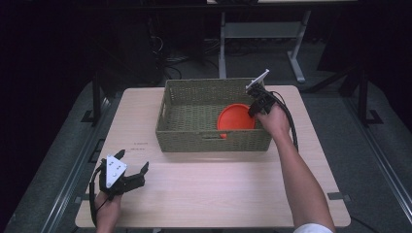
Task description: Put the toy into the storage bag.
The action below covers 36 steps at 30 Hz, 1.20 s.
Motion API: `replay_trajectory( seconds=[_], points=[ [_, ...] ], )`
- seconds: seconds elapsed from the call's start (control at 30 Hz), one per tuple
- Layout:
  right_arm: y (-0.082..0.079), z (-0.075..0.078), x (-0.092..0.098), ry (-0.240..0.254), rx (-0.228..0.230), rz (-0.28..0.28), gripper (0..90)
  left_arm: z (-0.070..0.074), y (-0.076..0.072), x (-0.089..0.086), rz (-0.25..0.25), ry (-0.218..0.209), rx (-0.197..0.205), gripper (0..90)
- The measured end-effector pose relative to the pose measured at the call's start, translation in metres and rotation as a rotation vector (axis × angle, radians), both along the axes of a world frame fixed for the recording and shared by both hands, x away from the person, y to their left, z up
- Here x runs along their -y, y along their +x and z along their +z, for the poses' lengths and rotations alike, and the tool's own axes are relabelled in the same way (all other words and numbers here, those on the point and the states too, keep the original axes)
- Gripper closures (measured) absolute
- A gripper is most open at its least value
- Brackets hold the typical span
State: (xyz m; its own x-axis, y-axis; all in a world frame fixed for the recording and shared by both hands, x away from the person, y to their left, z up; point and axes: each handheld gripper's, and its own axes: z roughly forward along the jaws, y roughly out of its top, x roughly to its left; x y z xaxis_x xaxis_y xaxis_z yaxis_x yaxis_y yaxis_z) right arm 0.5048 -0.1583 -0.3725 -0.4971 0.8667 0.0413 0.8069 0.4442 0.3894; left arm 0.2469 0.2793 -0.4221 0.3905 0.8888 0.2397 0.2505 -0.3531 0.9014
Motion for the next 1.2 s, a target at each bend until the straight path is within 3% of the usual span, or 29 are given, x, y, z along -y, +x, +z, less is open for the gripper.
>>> replay_trajectory(
  seconds=[0.33, 0.63, 0.97, 1.07, 1.2],
  points=[
    [0.003, -0.004, 0.002, 0.007, -0.023, -0.006, 73.9, 0.000, 0.000, -0.001, 0.007, -0.003, 0.001, 12.8],
    [0.002, -0.004, -0.001, -0.022, -0.006, -0.005, 66.0, 0.000, 0.000, 0.000, -0.002, -0.001, -0.001, 12.8],
    [-0.003, 0.005, 0.005, 0.044, 0.003, -0.006, 56.9, 0.000, -0.002, -0.001, 0.008, -0.008, 0.004, 12.8],
    [-0.005, 0.010, 0.005, 0.081, 0.018, 0.009, 55.7, 0.001, -0.002, -0.001, 0.007, -0.004, 0.005, 12.8],
    [-0.009, 0.017, 0.003, 0.095, 0.042, 0.021, 54.8, 0.000, -0.002, 0.000, 0.006, -0.006, 0.005, 12.8]
  ],
)
